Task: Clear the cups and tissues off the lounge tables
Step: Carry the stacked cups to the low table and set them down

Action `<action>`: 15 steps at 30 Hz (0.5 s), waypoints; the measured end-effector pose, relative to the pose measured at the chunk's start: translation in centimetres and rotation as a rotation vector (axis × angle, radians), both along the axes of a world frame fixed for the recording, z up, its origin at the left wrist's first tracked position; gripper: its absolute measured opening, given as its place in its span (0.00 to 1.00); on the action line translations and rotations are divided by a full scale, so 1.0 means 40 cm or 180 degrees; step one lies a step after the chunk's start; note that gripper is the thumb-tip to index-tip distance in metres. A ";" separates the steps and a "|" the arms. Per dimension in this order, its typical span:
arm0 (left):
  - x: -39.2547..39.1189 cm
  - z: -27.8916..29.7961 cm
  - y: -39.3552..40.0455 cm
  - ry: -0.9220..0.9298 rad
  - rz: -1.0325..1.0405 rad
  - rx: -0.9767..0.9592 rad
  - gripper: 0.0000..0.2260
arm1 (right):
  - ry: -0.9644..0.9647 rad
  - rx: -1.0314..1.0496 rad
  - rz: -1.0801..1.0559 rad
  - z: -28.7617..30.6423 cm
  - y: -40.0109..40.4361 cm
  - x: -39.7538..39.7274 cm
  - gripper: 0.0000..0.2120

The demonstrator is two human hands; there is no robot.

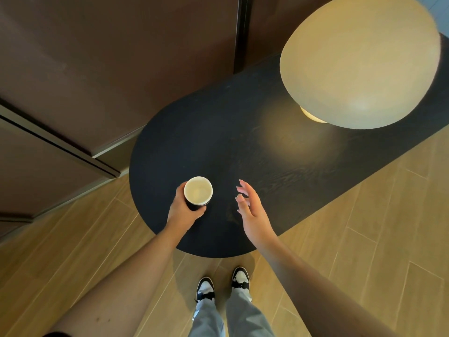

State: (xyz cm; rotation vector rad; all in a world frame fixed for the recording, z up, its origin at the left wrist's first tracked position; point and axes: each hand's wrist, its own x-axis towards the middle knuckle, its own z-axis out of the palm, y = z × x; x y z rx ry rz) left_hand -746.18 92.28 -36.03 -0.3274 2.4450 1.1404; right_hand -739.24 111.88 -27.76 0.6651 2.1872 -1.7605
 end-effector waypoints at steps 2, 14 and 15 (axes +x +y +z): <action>0.017 -0.001 -0.011 -0.0080 0.0014 0.0064 0.48 | 0.0007 -0.0016 0.0010 0.007 -0.001 0.006 0.23; 0.156 0.132 -0.075 -0.0080 0.0531 0.0746 0.30 | 0.0206 -0.0052 0.0328 0.052 -0.012 0.070 0.28; 0.169 0.159 -0.080 -0.0042 0.0472 0.0748 0.28 | 0.0212 -0.0053 0.0355 0.062 -0.014 0.079 0.28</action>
